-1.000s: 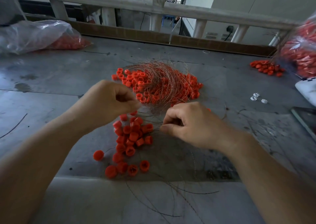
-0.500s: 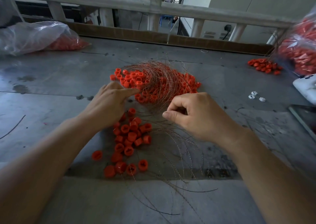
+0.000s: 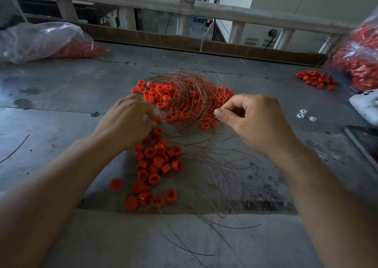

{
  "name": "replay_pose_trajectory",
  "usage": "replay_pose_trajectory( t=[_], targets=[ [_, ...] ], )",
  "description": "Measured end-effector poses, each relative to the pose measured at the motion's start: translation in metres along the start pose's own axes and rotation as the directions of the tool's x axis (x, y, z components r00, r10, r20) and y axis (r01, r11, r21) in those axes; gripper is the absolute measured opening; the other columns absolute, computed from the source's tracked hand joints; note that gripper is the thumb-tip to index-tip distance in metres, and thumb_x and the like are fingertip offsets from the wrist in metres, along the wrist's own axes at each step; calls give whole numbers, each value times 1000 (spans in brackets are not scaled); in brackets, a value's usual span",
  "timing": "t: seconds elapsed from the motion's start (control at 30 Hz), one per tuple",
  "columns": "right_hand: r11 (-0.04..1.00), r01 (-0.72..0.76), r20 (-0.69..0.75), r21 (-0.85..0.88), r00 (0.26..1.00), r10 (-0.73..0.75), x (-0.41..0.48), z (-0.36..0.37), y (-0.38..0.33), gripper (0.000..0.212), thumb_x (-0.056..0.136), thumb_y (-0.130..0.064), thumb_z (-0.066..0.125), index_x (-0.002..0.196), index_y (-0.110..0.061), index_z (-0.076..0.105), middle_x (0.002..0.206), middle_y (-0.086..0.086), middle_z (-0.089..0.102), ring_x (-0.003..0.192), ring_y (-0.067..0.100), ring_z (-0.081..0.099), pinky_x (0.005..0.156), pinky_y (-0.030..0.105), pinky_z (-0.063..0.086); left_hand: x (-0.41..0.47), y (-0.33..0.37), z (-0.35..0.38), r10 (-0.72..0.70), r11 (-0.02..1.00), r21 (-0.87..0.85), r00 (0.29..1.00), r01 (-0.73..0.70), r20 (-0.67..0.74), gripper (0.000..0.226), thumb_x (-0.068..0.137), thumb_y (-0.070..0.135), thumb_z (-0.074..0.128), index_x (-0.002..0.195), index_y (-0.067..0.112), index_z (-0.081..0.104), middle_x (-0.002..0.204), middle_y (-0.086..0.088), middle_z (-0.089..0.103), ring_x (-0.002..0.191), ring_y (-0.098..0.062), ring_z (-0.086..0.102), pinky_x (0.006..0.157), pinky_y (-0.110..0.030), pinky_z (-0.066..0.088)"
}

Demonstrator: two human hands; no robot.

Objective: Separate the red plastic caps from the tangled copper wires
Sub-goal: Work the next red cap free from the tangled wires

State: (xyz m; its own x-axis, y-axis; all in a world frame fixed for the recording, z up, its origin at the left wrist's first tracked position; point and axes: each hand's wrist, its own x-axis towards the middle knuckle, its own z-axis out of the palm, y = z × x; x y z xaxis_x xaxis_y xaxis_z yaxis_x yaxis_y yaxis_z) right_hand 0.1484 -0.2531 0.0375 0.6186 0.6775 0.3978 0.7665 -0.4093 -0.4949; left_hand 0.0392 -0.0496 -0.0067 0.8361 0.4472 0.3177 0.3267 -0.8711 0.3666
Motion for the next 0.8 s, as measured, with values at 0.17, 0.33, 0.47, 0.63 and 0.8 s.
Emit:
replay_pose_trajectory(
  t=[0.17, 0.33, 0.47, 0.63, 0.8],
  targets=[
    [999, -34, -37, 9, 999, 34, 1, -2, 3, 17, 83, -31, 64, 71, -20, 66, 49, -15, 50, 42, 1, 46, 46, 12, 38, 1, 2, -1, -11, 999, -36, 1000, 11, -13, 20, 78, 18, 71, 94, 18, 60, 94, 3, 53, 89, -16, 51, 76, -29, 40],
    [999, -43, -46, 14, 998, 43, 1, -3, 2, 16, 83, -30, 64, 71, -19, 66, 47, -14, 50, 43, 4, 49, 51, 24, 47, 0, 4, 0, 1, 998, -59, 1000, 0, 16, 23, 78, 21, 71, 101, 20, 70, 99, -1, 60, 88, -16, 54, 79, -27, 40],
    [997, -69, -113, 17, 991, 71, 5, -4, 6, 17, 83, -29, 65, 70, -18, 66, 50, -14, 52, 47, 5, 53, 52, 23, 47, 1, 5, -7, -45, 996, -79, 998, 42, -38, 14, 79, 12, 69, 92, 17, 70, 91, 0, 66, 83, -16, 58, 76, -25, 42],
    [987, -145, -67, -71, 988, 140, 9, -3, 18, 18, 85, -32, 63, 74, -18, 65, 56, -10, 55, 52, 7, 52, 53, 21, 42, -7, 16, -24, -109, 961, -267, 988, 77, -107, 19, 75, 14, 74, 82, 29, 64, 70, 19, 58, 63, 5, 54, 55, 0, 35],
    [971, -201, 125, -131, 968, 217, 8, 8, 22, 20, 85, -37, 61, 78, -19, 63, 70, -12, 56, 72, 10, 57, 69, 26, 46, -20, 32, -31, -30, 916, -402, 993, -18, -113, 28, 72, 17, 75, 72, 40, 58, 68, 22, 58, 61, 21, 53, 57, 7, 33]
  ],
)
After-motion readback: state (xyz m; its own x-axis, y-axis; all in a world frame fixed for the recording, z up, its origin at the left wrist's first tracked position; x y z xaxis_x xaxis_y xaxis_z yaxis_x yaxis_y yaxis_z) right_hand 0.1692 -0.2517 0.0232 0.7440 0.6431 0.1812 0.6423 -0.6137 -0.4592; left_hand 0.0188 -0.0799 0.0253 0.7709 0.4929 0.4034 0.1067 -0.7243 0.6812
